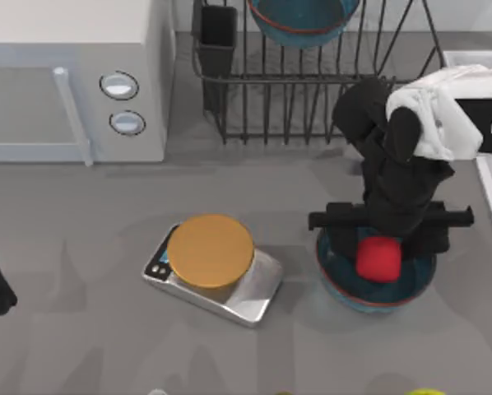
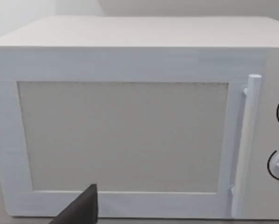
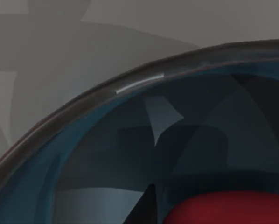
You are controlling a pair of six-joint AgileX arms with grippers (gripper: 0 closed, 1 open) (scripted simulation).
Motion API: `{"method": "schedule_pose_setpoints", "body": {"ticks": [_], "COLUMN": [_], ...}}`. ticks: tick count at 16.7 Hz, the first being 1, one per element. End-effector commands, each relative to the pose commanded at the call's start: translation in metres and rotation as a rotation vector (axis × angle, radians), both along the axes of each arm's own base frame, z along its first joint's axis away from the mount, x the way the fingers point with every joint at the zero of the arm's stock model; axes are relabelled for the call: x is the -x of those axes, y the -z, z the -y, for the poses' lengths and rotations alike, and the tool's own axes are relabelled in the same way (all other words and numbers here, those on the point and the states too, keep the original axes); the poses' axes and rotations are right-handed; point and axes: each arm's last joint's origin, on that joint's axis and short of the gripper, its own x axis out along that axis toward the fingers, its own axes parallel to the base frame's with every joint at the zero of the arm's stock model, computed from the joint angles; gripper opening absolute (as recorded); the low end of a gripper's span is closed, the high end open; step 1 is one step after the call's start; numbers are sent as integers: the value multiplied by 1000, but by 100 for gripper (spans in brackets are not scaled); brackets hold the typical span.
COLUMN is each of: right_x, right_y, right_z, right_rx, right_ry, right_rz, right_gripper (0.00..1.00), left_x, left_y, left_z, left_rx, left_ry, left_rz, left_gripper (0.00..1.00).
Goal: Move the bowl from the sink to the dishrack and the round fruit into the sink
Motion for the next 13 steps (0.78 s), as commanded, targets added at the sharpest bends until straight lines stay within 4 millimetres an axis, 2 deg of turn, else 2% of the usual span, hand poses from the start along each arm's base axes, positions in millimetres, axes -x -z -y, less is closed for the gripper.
{"method": "schedule_pose_setpoints", "body": {"ticks": [5, 13], "right_x": [0, 0], "right_y": [0, 0], "right_z": [0, 0], "right_rx": [0, 0], "right_ry": [0, 0], "right_rz": [0, 0], "right_gripper": [2, 0], "left_x": [0, 0], "left_y": [0, 0], "left_z": [0, 0], "left_rx": [0, 0], "left_ry": [0, 0], "left_rz": [0, 0], "left_gripper": [100, 100]}}
